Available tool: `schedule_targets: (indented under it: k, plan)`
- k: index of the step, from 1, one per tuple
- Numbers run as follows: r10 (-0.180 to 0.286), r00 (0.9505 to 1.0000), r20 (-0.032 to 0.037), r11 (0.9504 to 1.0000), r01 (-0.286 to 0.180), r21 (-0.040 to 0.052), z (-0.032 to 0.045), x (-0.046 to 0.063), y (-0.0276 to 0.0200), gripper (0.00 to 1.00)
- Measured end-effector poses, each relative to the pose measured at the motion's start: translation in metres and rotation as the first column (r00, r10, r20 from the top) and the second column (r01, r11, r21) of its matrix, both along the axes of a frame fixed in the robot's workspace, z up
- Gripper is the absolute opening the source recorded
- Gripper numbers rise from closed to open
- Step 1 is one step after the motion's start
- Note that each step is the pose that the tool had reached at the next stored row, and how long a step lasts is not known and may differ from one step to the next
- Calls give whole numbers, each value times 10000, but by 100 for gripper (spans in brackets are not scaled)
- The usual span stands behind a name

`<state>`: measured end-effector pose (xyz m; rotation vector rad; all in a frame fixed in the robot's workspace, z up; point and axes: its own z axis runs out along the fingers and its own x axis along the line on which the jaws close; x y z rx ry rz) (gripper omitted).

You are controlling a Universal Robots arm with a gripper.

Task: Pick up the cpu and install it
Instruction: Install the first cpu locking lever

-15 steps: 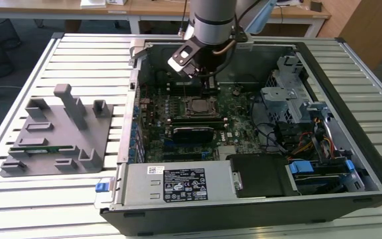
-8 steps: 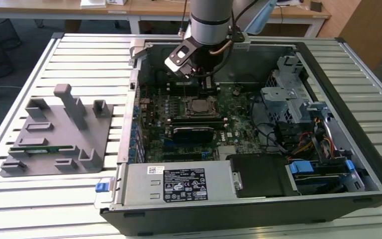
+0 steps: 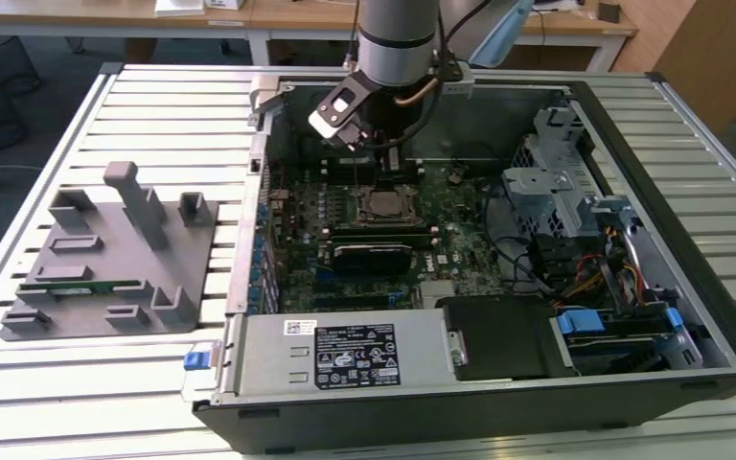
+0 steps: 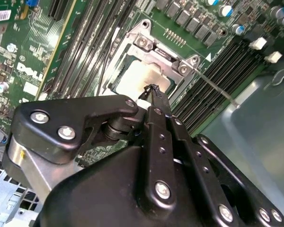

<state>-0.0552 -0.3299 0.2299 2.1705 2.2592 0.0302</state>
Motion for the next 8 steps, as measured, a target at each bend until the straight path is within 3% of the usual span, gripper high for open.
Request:
schedule_targets:
  k: [8]
  plan:
    - [1, 10000, 0, 10000, -1, -1, 0, -90, 0, 11]
